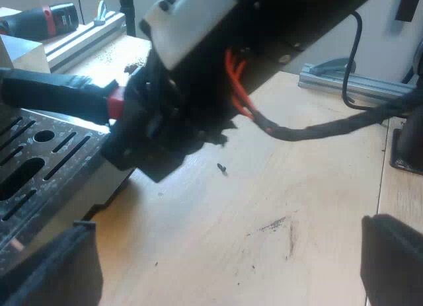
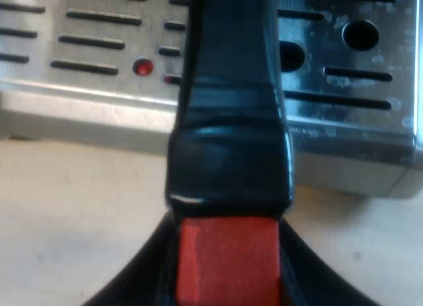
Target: Grind coffee beans and then tamp
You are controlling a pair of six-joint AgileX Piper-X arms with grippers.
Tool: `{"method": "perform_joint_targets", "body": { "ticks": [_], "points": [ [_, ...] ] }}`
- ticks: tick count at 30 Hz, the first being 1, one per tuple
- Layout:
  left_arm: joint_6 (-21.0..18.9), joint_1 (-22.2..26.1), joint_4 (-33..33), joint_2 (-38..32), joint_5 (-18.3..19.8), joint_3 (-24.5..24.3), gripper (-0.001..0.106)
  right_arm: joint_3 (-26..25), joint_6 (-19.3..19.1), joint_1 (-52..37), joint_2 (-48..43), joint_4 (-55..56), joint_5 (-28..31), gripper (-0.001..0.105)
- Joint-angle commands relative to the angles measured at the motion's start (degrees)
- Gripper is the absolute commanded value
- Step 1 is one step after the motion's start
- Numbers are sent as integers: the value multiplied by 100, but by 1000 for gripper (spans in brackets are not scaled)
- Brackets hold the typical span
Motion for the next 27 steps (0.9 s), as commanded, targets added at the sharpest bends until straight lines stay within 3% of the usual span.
{"method": "perform_joint_targets", "body": {
  "ticks": [1,11,16,21,25,27],
  "points": [
    [-15,-23,-73,9,-24,-5,80,-21,31,198,-136,352,-180,0],
    [-15,-23,4,9,-36,-115,80,166,487,596,-550,868,204,0],
    [-15,-23,650,-129,-255,-408,80,166,497,953,-858,1271,434,0],
    [-15,-23,1404,-536,-774,-683,80,166,417,1388,-1123,1438,548,0],
    [-15,-23,1795,-832,-902,-800,80,166,401,1578,-1198,1574,637,0],
    [-15,-23,2102,-1001,-933,-874,80,243,81,1764,-1269,1579,661,0]
  ]
}}
